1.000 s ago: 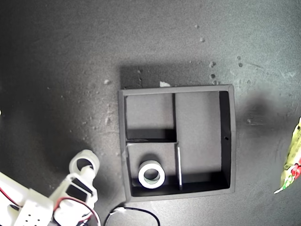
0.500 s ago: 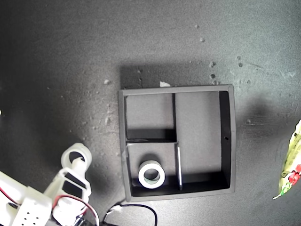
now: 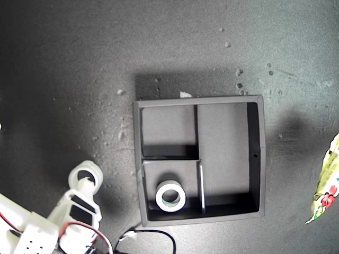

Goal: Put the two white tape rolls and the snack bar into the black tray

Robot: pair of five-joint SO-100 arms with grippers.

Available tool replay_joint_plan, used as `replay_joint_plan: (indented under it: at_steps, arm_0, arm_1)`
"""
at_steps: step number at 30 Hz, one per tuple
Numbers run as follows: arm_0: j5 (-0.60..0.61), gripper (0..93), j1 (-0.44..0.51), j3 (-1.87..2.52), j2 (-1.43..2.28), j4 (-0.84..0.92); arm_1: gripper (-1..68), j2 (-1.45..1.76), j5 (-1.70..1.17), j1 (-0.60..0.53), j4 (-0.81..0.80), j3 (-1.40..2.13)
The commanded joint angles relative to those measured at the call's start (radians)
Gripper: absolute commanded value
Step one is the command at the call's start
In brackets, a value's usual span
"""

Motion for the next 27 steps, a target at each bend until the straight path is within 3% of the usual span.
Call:
replay_joint_plan:
  at_steps: [1,8,13,17,23,27]
  arm_0:
    - [-0.008,13.0,-0.014,-0.023,-0.014,0.005]
    - [-0.015,14.2,-0.029,-0.077,-0.156,0.003]
    - [-0.025,8.3,-0.043,-0.129,-0.232,0.003]
    - [-0.035,0.1,-0.051,-0.14,-0.201,0.008]
    - [0.021,0.0,-0.074,-0.222,-0.067,0.127]
    - [0.11,0.0,-0.137,-0.367,-0.038,0.253]
  arm_1:
    - [-0.6,-0.003,-0.034,-0.014,-0.021,-0.012]
    - [-0.6,-0.015,-0.106,-0.054,-0.055,-0.029]
    - [-0.5,-0.311,-0.235,-0.075,-0.037,-0.241]
    - [-0.5,-0.647,-0.285,-0.046,0.061,-0.534]
    - [-0.5,-1.003,-0.36,0.005,0.189,-0.896]
    - [-0.5,-1.316,-0.459,0.04,0.377,-1.262]
